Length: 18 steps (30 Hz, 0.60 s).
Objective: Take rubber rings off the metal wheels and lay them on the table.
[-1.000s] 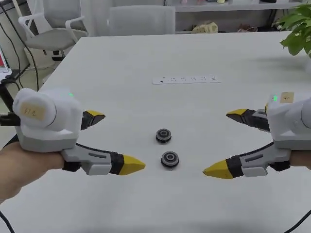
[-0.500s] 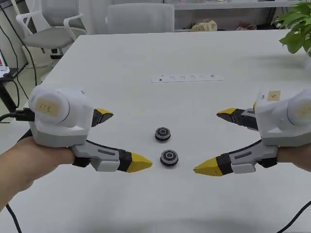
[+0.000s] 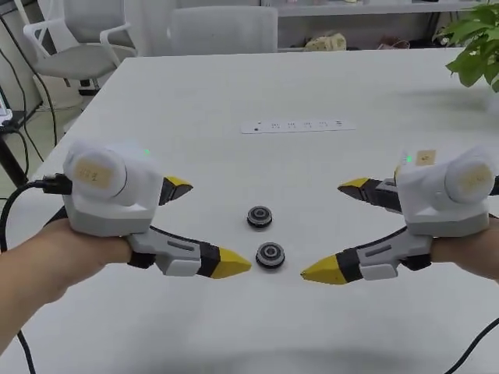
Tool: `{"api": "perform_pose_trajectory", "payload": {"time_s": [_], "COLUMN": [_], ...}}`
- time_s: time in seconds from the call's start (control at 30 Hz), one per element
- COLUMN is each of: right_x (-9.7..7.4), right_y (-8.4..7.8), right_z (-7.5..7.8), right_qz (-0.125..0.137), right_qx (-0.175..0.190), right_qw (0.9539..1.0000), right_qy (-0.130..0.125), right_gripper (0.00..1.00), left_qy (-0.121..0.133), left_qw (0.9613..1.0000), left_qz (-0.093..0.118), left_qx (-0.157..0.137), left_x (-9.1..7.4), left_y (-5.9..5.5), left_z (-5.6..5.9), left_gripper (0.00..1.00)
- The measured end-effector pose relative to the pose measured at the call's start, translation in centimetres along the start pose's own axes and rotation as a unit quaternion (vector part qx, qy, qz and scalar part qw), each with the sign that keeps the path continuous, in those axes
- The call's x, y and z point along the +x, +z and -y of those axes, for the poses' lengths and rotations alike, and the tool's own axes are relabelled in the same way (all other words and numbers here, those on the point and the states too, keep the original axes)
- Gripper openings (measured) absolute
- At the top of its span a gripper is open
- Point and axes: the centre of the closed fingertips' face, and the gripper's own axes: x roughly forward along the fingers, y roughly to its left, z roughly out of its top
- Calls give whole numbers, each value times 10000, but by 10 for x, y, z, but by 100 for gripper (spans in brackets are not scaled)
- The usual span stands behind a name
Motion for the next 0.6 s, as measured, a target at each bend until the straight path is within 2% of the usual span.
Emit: {"api": "perform_pose_trajectory", "payload": {"time_s": [0.33,0.5,0.6], "right_x": [11,16,18], "right_y": [-9,-13,-14], "right_z": [1,4,5], "right_qz": [-79,-92,-118], "right_qx": [11,60,-11], "right_qw": [9999,9999,9999], "right_qy": [61,69,54], "right_gripper": [95,93,87], "left_qy": [-105,-129,-166], "left_qw": [9998,9997,9995], "left_qz": [-148,-205,-232], "left_qx": [59,96,110], "left_x": [10,15,17], "left_y": [-8,-13,-14], "left_z": [1,-2,-2], "left_gripper": [87,86,86]}}
